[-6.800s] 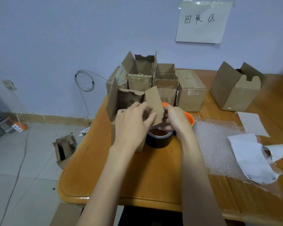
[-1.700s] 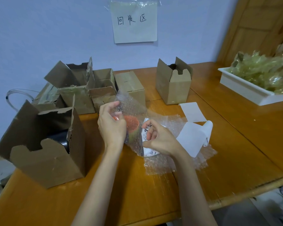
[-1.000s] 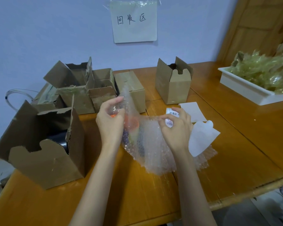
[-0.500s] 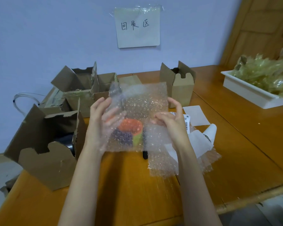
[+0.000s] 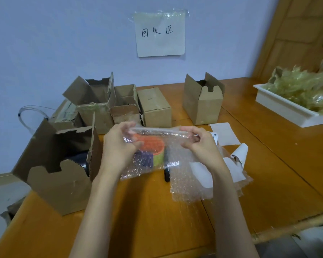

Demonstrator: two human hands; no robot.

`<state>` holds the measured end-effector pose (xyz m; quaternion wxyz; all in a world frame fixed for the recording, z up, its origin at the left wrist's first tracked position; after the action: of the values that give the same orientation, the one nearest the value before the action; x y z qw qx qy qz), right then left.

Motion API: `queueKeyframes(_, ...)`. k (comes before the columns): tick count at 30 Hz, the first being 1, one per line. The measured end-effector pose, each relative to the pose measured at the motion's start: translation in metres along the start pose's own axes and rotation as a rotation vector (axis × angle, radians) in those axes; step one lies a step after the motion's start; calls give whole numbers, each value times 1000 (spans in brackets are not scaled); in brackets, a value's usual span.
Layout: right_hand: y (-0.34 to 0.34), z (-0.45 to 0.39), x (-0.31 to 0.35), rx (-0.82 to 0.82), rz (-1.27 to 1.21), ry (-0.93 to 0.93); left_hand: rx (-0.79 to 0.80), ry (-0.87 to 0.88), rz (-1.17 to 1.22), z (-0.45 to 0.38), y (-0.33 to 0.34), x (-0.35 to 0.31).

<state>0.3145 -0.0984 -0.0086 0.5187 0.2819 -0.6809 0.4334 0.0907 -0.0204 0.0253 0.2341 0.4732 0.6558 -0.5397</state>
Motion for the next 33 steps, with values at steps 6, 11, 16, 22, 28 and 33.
queueKeyframes(6,-12,2,17,-194,560,-107,-81,162,-79,0,-9,-19)
queueKeyframes(11,15,4,46,-71,536,-285,98,304,114,-5,11,-45)
queueKeyframes(16,2,-1,40,-131,-142,-126,-162,-110,398,-7,-9,-9)
queueKeyframes(22,45,1,3,161,-547,210,309,-159,467,1,46,-13)
queueKeyframes(28,35,2,-7,113,-210,166,231,-116,343,1,39,-3)
queueKeyframes(33,40,3,-3,206,-377,155,175,-124,526,1,32,0)
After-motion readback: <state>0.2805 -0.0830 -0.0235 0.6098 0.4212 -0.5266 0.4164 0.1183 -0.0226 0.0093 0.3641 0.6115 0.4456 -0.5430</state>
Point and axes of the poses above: each hand's wrist, its own z-axis away from the middle knuckle, its own y-axis out of the palm, x = y × z, the point moved 10 cm from there along -z, towards the middle knuckle, and after that the axes turned 2 degrees about y, right-handed, at the moved point
